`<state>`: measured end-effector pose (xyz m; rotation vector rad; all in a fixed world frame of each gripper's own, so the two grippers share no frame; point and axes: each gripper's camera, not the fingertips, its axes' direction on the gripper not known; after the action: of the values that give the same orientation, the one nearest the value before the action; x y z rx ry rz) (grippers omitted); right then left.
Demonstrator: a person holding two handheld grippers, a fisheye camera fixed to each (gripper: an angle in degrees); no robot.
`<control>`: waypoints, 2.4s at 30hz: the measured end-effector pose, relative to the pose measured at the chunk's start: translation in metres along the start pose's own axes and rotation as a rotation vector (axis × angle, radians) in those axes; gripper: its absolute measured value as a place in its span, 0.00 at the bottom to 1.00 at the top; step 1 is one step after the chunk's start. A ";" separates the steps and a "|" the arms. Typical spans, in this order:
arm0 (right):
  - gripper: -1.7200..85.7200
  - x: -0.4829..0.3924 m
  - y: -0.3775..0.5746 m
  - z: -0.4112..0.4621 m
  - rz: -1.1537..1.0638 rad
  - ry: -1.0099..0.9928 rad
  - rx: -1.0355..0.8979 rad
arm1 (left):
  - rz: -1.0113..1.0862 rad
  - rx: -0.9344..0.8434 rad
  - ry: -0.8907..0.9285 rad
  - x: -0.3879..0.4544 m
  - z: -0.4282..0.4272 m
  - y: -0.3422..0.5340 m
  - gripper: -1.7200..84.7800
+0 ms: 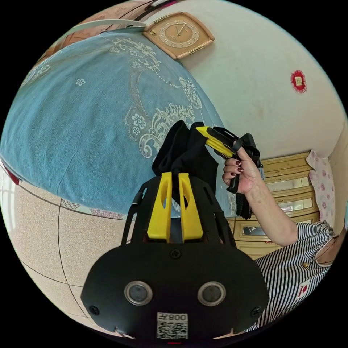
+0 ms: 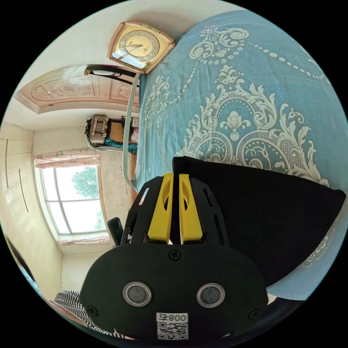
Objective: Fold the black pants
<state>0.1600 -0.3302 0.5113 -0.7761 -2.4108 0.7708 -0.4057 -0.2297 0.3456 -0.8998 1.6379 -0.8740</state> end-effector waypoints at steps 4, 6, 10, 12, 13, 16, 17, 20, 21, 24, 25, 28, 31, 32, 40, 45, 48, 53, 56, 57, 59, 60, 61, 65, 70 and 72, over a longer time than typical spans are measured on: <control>0.05 0.015 -0.007 0.009 -0.018 -0.001 -0.004 | -0.020 0.013 0.046 0.007 -0.006 0.008 0.06; 0.05 0.023 -0.008 0.010 -0.048 -0.017 0.007 | -0.015 0.016 0.047 0.013 -0.009 0.013 0.06; 0.05 0.032 -0.004 0.004 -0.101 -0.031 0.033 | -0.002 0.051 0.026 0.028 -0.016 0.027 0.06; 0.05 0.035 0.002 -0.001 -0.154 -0.030 0.050 | -0.005 0.052 0.008 0.035 -0.016 0.033 0.06; 0.05 0.036 0.004 -0.002 -0.167 -0.032 0.050 | -0.006 0.059 -0.009 0.040 -0.017 0.038 0.06; 0.04 0.040 0.014 -0.005 -0.222 -0.022 0.074 | -0.009 0.076 -0.055 0.053 -0.018 0.052 0.06; 0.03 0.041 0.016 -0.002 -0.248 -0.020 0.057 | -0.010 0.099 -0.081 0.058 -0.020 0.058 0.05; 0.03 0.039 0.018 0.018 -0.310 0.051 -0.022 | -0.029 0.174 -0.171 0.073 -0.026 0.073 0.04; 0.02 0.038 0.017 0.028 -0.331 0.082 -0.046 | -0.030 0.189 -0.180 0.077 -0.026 0.075 0.04; 0.02 0.032 0.011 0.053 -0.401 0.182 -0.106 | 0.052 0.211 -0.185 0.101 -0.019 0.082 0.03; 0.02 0.031 0.010 0.059 -0.411 0.222 -0.117 | 0.098 0.173 -0.196 0.112 -0.009 0.080 0.03; 0.02 0.030 0.003 0.086 -0.454 0.372 -0.174 | 0.198 0.078 -0.293 0.135 0.025 0.074 0.02; 0.02 0.030 0.005 0.110 -0.511 0.500 -0.222 | 0.242 -0.034 -0.483 0.145 0.065 0.071 0.02; 0.02 0.029 0.008 0.116 -0.541 0.526 -0.214 | 0.279 -0.054 -0.527 0.149 0.078 0.074 0.02; 0.02 0.018 0.034 0.132 -0.718 0.658 -0.171 | 0.353 -0.073 -0.597 0.172 0.106 0.094 0.02; 0.02 0.013 0.024 0.104 -0.651 0.623 -0.115 | 0.385 0.026 -0.520 0.190 0.098 0.108 0.02; 0.02 0.023 0.009 0.109 -0.599 0.608 -0.184 | 0.376 -0.078 -0.571 0.187 0.123 0.107 0.02; 0.02 0.015 0.004 0.105 -0.608 0.601 -0.214 | 0.395 -0.109 -0.584 0.178 0.141 0.111 0.02; 0.02 0.008 0.011 0.086 -0.629 0.615 -0.198 | 0.382 -0.090 -0.573 0.179 0.136 0.113 0.02; 0.02 0.007 0.017 0.072 -0.632 0.616 -0.171 | 0.383 -0.076 -0.570 0.180 0.134 0.115 0.02; 0.02 0.008 0.032 0.044 -0.634 0.572 -0.136 | 0.407 -0.009 -0.527 0.186 0.122 0.123 0.02; 0.02 0.012 0.045 0.025 -0.630 0.538 -0.121 | 0.414 0.002 -0.516 0.187 0.121 0.125 0.02; 0.02 0.014 0.051 0.017 -0.626 0.528 -0.115 | 0.426 0.003 -0.502 0.188 0.121 0.128 0.02; 0.02 0.045 0.074 -0.008 -0.519 0.574 -0.141 | 0.404 -0.126 -0.519 0.170 0.146 0.125 0.02; 0.02 0.058 0.061 -0.025 -0.432 0.523 -0.200 | 0.372 -0.139 -0.513 0.164 0.135 0.112 0.02; 0.02 0.041 0.068 -0.054 -0.474 0.557 -0.137 | 0.388 -0.120 -0.527 0.166 0.127 0.111 0.02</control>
<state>0.1876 -0.2380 0.5180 -0.3693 -2.0206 0.1682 -0.3295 -0.3401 0.1509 -0.7733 1.3401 -0.2418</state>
